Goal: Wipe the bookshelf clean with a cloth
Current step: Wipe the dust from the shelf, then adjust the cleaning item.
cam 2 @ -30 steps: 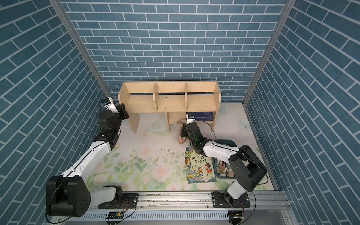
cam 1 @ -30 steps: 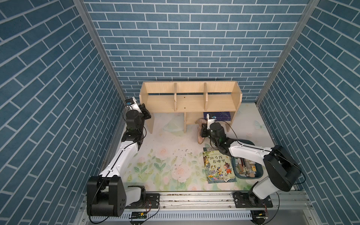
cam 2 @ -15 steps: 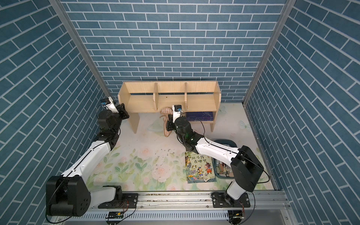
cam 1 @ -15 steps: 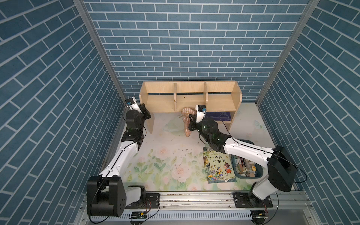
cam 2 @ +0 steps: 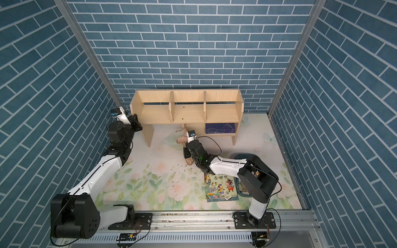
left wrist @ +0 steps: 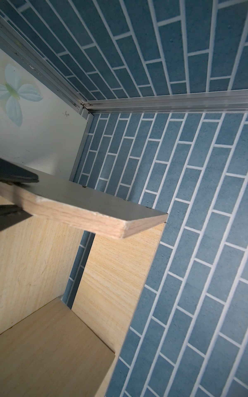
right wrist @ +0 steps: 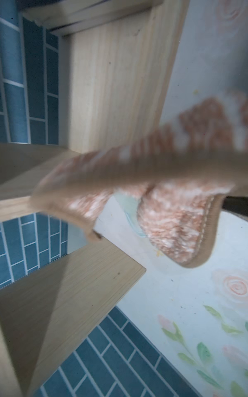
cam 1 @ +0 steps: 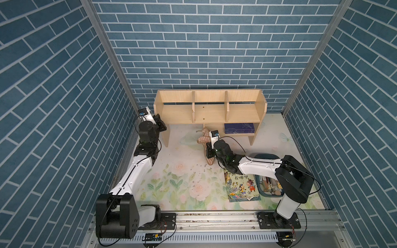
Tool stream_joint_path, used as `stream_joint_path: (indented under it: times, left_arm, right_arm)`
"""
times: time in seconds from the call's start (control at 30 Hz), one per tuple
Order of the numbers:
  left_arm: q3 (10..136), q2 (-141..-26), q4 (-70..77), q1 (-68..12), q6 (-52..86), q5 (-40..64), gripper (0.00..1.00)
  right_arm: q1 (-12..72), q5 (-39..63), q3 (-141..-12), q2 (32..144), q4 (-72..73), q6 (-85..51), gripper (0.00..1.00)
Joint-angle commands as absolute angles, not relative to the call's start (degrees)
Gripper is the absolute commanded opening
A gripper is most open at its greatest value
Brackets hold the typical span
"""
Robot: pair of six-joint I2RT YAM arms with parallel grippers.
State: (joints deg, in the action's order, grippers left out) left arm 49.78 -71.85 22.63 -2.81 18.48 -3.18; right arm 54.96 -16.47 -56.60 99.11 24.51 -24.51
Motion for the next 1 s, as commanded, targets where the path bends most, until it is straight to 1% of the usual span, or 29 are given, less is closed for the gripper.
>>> stream_joint_path:
  times: [0.0, 0.07, 0.17, 0.2, 0.23, 0.27, 0.3, 0.37, 0.43, 0.47, 0.53, 0.57, 0.6, 0.63, 0.7, 0.77, 0.8, 0.87, 0.9, 0.97]
  left_arm:
    - [49.57, -71.79, 16.9, -5.1, 22.96, 1.12, 0.25]
    - [50.15, -71.07, 15.57, -5.1, 23.44, 0.05, 0.4]
    - [52.09, -69.24, 10.71, -5.14, 24.41, -4.63, 0.57]
    - [52.65, -68.26, 9.23, -5.09, 24.46, -6.08, 0.75]
    - [53.05, -67.11, 7.11, -4.95, 24.66, -7.5, 0.9]
    - [53.54, -66.06, 5.27, -4.86, 24.98, -8.48, 0.98]
    - [53.82, -64.58, 3.99, -4.86, 25.14, -9.31, 0.99]
    - [53.5, -61.27, 2.32, -4.91, 25.32, -8.76, 0.99]
    - [52.21, -57.33, 2.9, -5.04, 25.33, -3.85, 0.94]
    - [51.05, -55.37, 4.72, -5.11, 25.52, 1.67, 0.89]
    - [48.47, -52.3, 11.72, -6.23, 27.02, 16.53, 0.77]
    - [47.05, -51.26, 16.05, -7.8, 28.57, 22.73, 0.7]
    - [45.79, -50.56, 19.12, -10.15, 30.1, 26.31, 0.63]
    - [45.12, -50.05, 21.67, -13.17, 31.16, 28.81, 0.61]
    - [44.79, -49.67, 24.2, -20.85, 30.39, 30.48, 0.6]
    - [45.62, -50.07, 23.86, -28.92, 27.1, 30.49, 0.53]
    - [46.03, -50.23, 23.16, -31.76, 25.45, 29.52, 0.51]
    - [46.07, -50.22, 22.29, -35.6, 23.0, 27.46, 0.52]
    - [46.06, -50.38, 21.8, -36.56, 21.88, 26.52, 0.55]
    - [46.72, -51.33, 20.22, -37.36, 20.29, 25.54, 0.57]
  right_arm:
    - [55.86, -16.34, -57.09, 92.33, 25.09, -26.02, 0.0]
    - [55.89, -15.23, -56.38, 88.62, 24.47, -25.89, 0.0]
    - [55.82, -11.83, -55.3, 83.8, 24.1, -25.59, 0.0]
    - [55.81, -10.32, -54.76, 82.57, 24.57, -25.64, 0.0]
    - [55.83, -8.54, -54.13, 80.95, 25.18, -25.77, 0.0]
    - [55.81, -7.23, -53.59, 79.74, 25.86, -25.99, 0.0]
    - [55.82, -5.76, -53.04, 78.63, 26.68, -26.21, 0.0]
    - [55.83, -2.81, -52.22, 77.03, 27.9, -26.64, 0.0]
    - [55.87, 0.59, -51.99, 75.98, 29.07, -27.01, 0.0]
    - [55.83, 2.37, -52.09, 75.61, 29.46, -27.14, 0.0]
    - [55.83, 6.84, -52.46, 75.14, 30.38, -27.57, 0.0]
    - [55.89, 8.63, -52.49, 74.84, 31.02, -27.85, 0.0]
    - [55.88, 10.27, -52.5, 74.51, 31.72, -28.19, 0.0]
    - [55.84, 11.72, -52.51, 74.22, 32.65, -28.58, 0.0]
    - [55.85, 13.82, -52.49, 73.52, 34.04, -29.41, 0.0]
    - [55.85, 15.11, -52.43, 72.42, 34.7, -29.93, 0.0]
    - [55.84, 15.34, -52.39, 71.82, 34.79, -30.11, 0.0]
    - [55.82, 16.27, -52.38, 70.55, 34.54, -30.02, 0.0]
    - [55.82, 16.89, -52.39, 69.89, 34.38, -30.13, 0.0]
    - [55.86, 18.78, -52.36, 68.93, 34.53, -30.5, 0.0]
